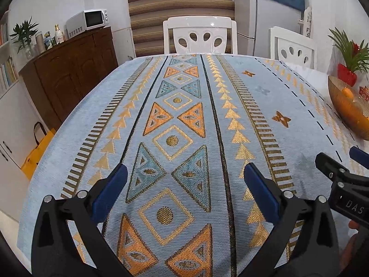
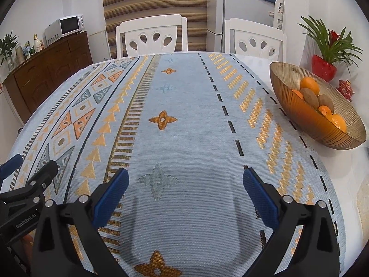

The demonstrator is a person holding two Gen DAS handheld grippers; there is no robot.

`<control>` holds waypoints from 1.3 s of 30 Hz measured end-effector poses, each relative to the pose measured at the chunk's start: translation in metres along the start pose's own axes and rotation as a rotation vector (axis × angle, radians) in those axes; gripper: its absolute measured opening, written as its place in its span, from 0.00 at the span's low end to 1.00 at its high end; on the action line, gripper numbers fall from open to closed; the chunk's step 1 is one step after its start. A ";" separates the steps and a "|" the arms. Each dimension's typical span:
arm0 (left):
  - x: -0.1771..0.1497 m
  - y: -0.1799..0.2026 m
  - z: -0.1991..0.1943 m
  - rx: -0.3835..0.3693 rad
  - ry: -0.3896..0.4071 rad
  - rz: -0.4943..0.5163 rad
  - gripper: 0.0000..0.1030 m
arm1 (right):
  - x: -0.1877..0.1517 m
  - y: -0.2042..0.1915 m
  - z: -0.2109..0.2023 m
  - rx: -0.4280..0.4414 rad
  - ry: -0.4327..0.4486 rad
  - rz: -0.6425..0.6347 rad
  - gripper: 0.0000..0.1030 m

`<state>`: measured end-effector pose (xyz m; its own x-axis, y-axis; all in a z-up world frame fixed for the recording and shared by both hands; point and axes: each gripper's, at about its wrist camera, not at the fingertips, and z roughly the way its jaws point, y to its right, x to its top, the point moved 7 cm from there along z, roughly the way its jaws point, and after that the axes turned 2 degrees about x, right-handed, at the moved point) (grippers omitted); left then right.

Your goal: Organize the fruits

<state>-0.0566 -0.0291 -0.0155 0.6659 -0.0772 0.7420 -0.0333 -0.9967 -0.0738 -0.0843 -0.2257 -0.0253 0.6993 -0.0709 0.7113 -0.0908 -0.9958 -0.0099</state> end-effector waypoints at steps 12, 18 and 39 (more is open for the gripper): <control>0.000 -0.004 0.000 -0.006 -0.001 -0.016 0.97 | 0.001 0.000 0.002 -0.005 -0.007 -0.003 0.95; 0.000 -0.005 -0.001 -0.001 0.003 -0.016 0.97 | 0.000 0.001 0.002 -0.005 -0.008 -0.004 0.95; -0.002 -0.001 0.003 0.019 -0.026 0.003 0.97 | -0.002 0.005 0.003 -0.010 -0.014 0.000 0.95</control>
<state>-0.0556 -0.0275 -0.0183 0.6851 -0.0797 0.7241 -0.0218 -0.9958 -0.0889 -0.0840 -0.2304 -0.0286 0.7092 -0.0717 0.7014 -0.0979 -0.9952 -0.0028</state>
